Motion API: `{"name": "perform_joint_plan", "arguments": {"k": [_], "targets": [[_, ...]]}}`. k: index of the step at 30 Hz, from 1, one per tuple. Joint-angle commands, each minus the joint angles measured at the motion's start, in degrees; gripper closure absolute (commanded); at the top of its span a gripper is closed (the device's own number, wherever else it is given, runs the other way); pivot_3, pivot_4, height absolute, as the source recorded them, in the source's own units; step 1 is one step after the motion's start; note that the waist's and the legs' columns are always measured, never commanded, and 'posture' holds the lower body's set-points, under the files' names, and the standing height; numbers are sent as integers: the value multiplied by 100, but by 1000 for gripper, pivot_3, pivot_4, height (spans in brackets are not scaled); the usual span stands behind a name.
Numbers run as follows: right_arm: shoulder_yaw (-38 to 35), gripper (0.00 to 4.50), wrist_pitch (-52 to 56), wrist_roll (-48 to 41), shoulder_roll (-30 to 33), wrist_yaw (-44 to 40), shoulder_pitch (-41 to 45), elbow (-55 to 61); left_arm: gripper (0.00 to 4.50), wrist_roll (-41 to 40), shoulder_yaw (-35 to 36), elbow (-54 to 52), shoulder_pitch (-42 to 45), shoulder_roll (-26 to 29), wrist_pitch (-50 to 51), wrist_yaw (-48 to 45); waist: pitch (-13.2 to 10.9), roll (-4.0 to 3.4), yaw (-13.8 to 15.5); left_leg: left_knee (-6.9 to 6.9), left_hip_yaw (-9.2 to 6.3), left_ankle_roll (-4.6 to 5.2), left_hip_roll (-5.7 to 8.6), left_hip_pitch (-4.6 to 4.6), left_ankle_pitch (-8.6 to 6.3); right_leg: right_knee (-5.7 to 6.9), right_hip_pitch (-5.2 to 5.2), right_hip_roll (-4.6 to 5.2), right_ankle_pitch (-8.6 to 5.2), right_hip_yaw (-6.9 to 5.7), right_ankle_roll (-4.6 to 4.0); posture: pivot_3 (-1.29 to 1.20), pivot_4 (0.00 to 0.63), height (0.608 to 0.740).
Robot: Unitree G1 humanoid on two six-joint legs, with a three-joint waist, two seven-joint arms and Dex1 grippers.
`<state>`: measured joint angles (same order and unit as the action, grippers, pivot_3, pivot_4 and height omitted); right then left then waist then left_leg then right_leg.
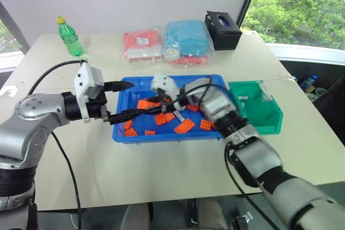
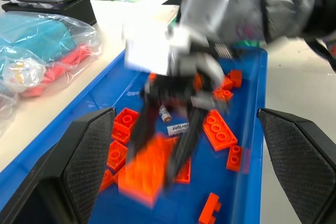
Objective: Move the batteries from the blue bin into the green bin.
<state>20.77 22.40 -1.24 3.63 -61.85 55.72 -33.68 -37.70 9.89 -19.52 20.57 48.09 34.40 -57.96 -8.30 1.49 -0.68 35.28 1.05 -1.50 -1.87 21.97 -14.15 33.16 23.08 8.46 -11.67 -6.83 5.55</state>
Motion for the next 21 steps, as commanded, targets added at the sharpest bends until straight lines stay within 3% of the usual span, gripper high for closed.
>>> {"name": "perform_joint_plan", "arguments": {"k": [1,3,9,14,21], "targets": [[-191,1740,431,68,-345,935,-54,285,0,-55,57,-67,109,-37,-75,28,0,0,1,0,0,0,0,0,0,0,0,0,1,0,-1,0,150,724],[-351,711,902,62,-314,1315,-126,751,0,-70,56,-62,97,-63,-65,40,0,-1,19,1,0,-2,0,4,1,0,2,0,0,0,-2,0,150,724],[-611,711,2229,3,235,1913,-469,2463,0,-41,5,-8,110,-89,-89,-8,2,3,6,7,-10,-4,5,18,2,-5,4,1,0,0,-3,0,150,724],[-1656,711,4775,-441,663,2474,-1369,4832,0,37,-180,205,331,-305,-170,26,3,5,46,-1,-19,-4,4,16,2,-3,7,-1,0,-2,-3,0,150,724],[-1740,711,5747,-770,752,2994,-2100,5686,0,89,-356,311,515,-417,-215,-96,3,5,0,1,-13,-3,0,9,2,-5,11,0,-23,-2,-2,0,150,724]]}}
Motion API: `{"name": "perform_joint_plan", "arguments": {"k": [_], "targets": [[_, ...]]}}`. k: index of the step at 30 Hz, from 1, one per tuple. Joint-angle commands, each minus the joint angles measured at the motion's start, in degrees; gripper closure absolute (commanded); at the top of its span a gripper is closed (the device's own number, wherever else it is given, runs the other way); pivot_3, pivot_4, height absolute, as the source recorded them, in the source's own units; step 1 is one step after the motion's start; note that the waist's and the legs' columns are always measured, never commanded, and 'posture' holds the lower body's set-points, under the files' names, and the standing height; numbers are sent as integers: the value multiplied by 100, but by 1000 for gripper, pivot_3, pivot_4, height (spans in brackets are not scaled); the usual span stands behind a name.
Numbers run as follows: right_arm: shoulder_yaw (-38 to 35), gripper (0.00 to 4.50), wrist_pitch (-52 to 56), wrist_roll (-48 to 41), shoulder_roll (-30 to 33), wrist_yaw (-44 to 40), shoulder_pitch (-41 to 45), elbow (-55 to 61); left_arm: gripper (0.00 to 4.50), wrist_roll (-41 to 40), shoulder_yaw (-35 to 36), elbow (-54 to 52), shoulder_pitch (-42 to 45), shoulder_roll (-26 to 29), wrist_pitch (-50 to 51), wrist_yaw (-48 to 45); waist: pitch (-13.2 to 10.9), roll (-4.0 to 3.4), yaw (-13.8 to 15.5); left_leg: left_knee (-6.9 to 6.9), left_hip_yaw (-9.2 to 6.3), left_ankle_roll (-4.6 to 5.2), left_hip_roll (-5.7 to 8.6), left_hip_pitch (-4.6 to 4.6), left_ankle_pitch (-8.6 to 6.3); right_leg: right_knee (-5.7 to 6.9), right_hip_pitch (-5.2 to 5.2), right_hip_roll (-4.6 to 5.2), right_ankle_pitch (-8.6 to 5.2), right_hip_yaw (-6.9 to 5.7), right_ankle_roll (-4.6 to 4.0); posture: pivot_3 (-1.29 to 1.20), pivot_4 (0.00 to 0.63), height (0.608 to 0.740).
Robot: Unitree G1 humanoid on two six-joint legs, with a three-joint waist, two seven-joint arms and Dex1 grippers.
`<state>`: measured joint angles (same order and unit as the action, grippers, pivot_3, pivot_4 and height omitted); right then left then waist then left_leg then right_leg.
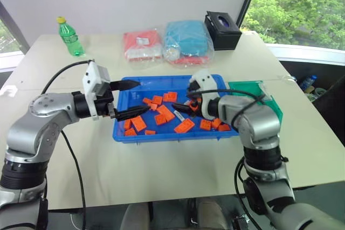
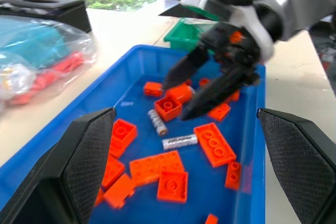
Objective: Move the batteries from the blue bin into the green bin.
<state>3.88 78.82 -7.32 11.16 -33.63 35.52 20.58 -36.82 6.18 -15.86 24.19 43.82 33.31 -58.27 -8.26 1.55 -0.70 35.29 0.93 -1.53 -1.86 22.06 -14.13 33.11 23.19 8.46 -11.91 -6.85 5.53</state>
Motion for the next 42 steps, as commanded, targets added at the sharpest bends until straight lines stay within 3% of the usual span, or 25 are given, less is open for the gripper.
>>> {"name": "perform_joint_plan", "arguments": {"k": [1,8,16,19,23,25,31,36,42], "targets": [[-15,711,49,-180,26,234,-174,193,0,16,-12,-10,200,12,-119,-96,0,0,5,-1,0,0,0,0,0,1,2,0,0,0,0,0,150,724],[275,711,-450,-345,131,368,-147,-516,0,57,-67,93,328,11,-147,-172,1,1,10,0,1,0,3,6,0,-3,0,2,1,0,0,0,150,724],[1232,711,-1671,-124,685,68,76,-1776,0,55,-12,26,277,2,-138,-137,1,2,4,0,0,1,3,7,0,-5,1,2,0,0,0,0,150,724],[1506,1516,-2106,-2,820,-58,154,-2044,0,48,21,-4,245,12,-142,-119,2,3,-1,-1,0,1,3,6,0,-5,0,2,0,0,1,0,150,724],[1510,3751,-2150,-86,822,-152,161,-1974,0,59,53,15,239,35,-166,-125,3,5,5,0,0,1,3,5,0,-6,-1,2,0,0,1,0,150,724],[1429,4461,-2056,-181,809,-183,163,-1785,0,64,62,30,233,45,-180,-141,3,4,6,0,0,1,3,5,0,-4,-1,2,0,0,0,0,150,724],[80,4440,-915,-906,737,44,412,-718,0,105,27,107,208,31,-248,-185,0,1,29,1,-1,1,2,12,0,-5,4,2,1,0,1,0,150,724],[-1541,4440,-383,-1019,1563,384,316,-344,0,158,-17,207,198,-6,-330,-240,1,3,161,5,0,0,4,17,0,-17,5,3,-1,0,0,0,150,724],[-2126,4440,-381,-1110,2175,477,-430,-138,0,219,-136,403,368,-69,-418,-341,4,7,139,0,14,0,0,27,-1,-62,-2,4,0,-5,0,0,150,724]]}}
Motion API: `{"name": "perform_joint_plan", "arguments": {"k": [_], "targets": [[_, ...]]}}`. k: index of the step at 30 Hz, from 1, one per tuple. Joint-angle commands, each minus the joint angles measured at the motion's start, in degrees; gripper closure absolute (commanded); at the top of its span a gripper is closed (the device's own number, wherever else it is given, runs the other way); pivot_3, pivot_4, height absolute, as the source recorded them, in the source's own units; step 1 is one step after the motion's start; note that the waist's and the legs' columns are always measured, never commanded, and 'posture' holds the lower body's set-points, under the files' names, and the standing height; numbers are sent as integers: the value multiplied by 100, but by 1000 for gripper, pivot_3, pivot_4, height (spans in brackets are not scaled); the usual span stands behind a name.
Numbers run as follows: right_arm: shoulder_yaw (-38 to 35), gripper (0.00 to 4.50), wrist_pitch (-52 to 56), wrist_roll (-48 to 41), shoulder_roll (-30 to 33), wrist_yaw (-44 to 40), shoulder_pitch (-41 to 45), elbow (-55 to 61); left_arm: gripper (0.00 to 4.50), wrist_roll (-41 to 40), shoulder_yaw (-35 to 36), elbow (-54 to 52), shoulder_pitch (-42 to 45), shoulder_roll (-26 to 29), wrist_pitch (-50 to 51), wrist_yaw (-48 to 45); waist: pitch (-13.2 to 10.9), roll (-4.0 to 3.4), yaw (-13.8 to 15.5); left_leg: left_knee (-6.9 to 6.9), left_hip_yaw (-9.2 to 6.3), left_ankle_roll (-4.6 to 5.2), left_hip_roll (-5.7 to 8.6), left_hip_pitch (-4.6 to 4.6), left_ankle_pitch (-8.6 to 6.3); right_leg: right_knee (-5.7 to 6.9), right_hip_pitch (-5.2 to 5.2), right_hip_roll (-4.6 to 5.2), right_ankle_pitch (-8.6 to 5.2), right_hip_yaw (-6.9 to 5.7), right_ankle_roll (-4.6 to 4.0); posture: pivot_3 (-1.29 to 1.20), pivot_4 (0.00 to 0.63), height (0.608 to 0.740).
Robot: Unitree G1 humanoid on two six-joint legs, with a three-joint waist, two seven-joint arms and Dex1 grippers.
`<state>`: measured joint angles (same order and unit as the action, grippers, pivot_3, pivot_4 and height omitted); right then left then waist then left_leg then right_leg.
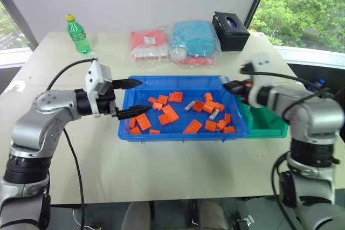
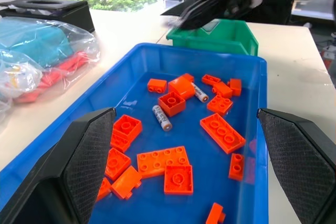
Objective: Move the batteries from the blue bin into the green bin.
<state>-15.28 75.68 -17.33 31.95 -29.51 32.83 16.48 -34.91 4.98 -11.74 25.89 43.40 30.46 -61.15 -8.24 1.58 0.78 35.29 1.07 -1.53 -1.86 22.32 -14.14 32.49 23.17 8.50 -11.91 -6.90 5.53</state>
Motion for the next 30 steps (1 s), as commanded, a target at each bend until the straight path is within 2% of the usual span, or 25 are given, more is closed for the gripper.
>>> {"name": "perform_joint_plan", "arguments": {"k": [1,6,8,13,18,22,26,30], "targets": [[-254,4440,-127,-73,141,121,-275,253,0,41,-35,20,229,-43,-144,-75,0,1,-24,0,1,0,0,1,0,-1,1,0,0,0,1,0,150,724],[-556,4440,-355,15,171,439,-556,32,0,93,-101,141,374,-114,-171,-118,-3,-13,-19,-4,8,2,-4,-4,0,-1,4,-1,1,0,2,0,150,724],[-645,3393,-323,-58,136,464,-613,-25,0,102,-116,159,397,-136,-184,-116,-2,-10,-11,-3,9,2,-4,-3,0,-2,3,-1,1,0,1,0,150,724],[-272,1070,-818,18,357,377,-566,-136,0,84,-104,132,420,-162,-157,-65,-3,-12,-7,0,8,2,-3,-1,0,-13,-2,1,1,1,1,0,150,724],[529,1070,-1504,-88,588,-204,-21,-241,0,74,-93,92,415,-169,-128,-19,-5,-15,-53,-3,13,3,-6,-1,0,-17,3,0,0,1,2,0,150,724],[1992,1070,-2312,137,849,-1341,659,-818,0,70,-93,80,403,-147,-122,-22,-4,-12,-63,-6,10,4,-7,-3,0,-14,2,-2,1,1,2,0,150,724],[3263,1070,-3495,634,713,-2433,1353,-1789,0,82,-95,92,446,-150,-131,0,-3,-11,-56,-3,10,5,-6,-3,-1,-14,-1,-2,1,1,2,0,150,724],[3926,1070,-4585,1120,370,-3017,1775,-2914,0,28,-30,-61,378,-139,-83,91,-1,-2,-20,3,9,5,-3,1,0,-14,-4,-2,2,1,2,0,150,724]]}}
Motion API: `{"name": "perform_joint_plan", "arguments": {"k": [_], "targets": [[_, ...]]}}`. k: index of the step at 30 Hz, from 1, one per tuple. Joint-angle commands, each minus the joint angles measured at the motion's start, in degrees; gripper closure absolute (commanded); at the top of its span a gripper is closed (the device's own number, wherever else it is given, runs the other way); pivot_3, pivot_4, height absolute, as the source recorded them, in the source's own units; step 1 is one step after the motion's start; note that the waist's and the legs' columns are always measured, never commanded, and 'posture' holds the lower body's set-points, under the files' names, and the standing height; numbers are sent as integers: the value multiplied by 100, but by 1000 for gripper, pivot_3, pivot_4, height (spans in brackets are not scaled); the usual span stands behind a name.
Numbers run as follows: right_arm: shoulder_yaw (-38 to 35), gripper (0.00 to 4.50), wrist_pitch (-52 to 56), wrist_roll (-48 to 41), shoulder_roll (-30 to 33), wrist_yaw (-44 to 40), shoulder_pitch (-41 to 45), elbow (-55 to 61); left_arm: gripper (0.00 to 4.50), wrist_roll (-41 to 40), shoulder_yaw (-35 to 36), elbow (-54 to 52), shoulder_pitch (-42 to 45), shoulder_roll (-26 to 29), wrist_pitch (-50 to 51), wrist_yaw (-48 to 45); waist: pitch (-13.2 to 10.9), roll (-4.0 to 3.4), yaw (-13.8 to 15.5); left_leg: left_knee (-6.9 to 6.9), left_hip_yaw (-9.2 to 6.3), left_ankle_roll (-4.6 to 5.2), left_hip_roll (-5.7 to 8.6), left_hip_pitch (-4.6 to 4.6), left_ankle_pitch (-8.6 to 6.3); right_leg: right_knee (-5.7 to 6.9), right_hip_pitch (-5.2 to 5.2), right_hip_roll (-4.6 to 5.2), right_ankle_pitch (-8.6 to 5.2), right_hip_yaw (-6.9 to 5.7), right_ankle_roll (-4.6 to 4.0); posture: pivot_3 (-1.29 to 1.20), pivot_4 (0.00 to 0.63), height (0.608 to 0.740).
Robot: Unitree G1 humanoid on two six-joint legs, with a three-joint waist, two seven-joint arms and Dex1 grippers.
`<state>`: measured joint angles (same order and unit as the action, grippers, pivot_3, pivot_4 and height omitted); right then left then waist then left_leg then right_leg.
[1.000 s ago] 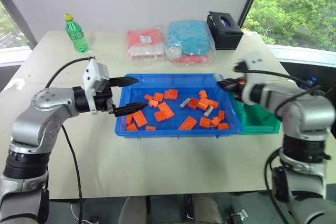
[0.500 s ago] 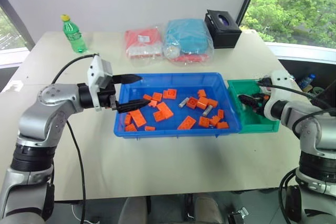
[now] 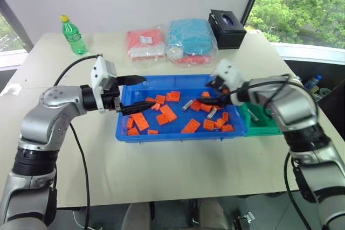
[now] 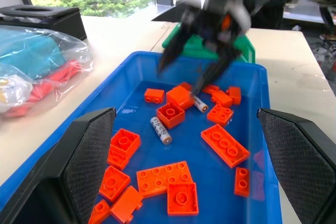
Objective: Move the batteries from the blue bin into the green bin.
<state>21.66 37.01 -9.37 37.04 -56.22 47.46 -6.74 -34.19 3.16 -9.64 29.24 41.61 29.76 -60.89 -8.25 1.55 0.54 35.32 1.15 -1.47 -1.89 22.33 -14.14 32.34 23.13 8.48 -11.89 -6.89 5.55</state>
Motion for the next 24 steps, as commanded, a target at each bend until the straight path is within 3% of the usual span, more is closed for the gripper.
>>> {"name": "perform_joint_plan", "arguments": {"k": [1,12,20,23,24], "targets": [[362,1070,-999,478,-227,-427,406,-899,0,-65,187,-335,-5,58,5,93,0,2,-1,1,0,0,1,0,0,0,-1,0,0,1,0,0,150,724],[685,1070,-3600,1738,-1132,-444,1421,-4400,0,-220,598,-795,-441,271,192,367,-3,-3,-84,4,0,-1,2,-7,1,17,-2,-2,28,4,16,0,150,724],[389,1070,-4155,1958,-1635,-416,1709,-5645,0,-274,718,-966,-533,345,276,482,-7,-10,-146,-5,-3,-3,2,-41,2,22,-33,-3,32,4,12,0,150,724],[247,1844,-4194,1965,-1722,-521,1663,-5729,0,-296,734,-979,-538,375,282,492,-13,-20,-143,-13,-3,-4,2,-76,1,22,-61,-3,25,5,17,0,150,724],[205,2323,-4168,1954,-1748,-565,1639,-5720,0,-292,728,-964,-527,381,277,485,-14,-20,-144,-14,-3,-4,2,-80,1,22,-64,-3,21,5,13,0,150,724]]}}
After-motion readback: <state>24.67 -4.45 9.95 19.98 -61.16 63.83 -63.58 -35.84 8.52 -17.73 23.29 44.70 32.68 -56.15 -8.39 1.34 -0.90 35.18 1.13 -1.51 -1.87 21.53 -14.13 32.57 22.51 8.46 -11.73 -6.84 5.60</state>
